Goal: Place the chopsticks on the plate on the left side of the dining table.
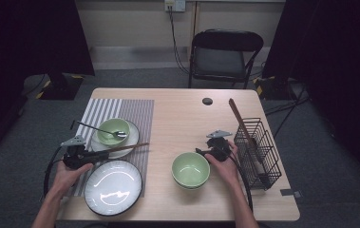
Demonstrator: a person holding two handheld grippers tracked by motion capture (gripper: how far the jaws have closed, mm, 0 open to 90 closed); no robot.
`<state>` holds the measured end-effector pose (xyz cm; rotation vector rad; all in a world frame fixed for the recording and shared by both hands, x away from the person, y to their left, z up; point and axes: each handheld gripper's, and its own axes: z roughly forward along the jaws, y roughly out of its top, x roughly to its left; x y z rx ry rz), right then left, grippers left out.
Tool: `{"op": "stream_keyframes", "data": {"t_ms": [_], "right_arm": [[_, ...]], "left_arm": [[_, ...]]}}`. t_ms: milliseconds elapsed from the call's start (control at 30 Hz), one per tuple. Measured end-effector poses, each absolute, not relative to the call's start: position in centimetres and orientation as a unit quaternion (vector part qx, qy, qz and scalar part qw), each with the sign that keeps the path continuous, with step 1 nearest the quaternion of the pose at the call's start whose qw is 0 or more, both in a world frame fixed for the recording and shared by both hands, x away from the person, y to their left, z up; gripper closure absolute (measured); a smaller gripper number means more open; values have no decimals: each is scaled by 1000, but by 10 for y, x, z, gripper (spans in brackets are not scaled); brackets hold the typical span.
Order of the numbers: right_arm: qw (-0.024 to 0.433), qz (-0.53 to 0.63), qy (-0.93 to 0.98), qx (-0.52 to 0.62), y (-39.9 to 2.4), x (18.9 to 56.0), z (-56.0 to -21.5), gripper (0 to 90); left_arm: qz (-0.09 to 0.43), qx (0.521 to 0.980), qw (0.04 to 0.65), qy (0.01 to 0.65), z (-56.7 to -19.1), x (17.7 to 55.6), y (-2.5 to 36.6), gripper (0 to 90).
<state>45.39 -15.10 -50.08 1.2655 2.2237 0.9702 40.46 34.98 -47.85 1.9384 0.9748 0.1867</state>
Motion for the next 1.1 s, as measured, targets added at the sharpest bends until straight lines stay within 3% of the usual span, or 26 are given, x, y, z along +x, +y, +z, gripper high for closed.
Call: {"op": "stream_keyframes", "data": {"t_ms": [1100], "right_arm": [[201,347,796,453,-151,454,-501,166]], "left_arm": [[99,783,455,411,-479,406,364,775]]}}
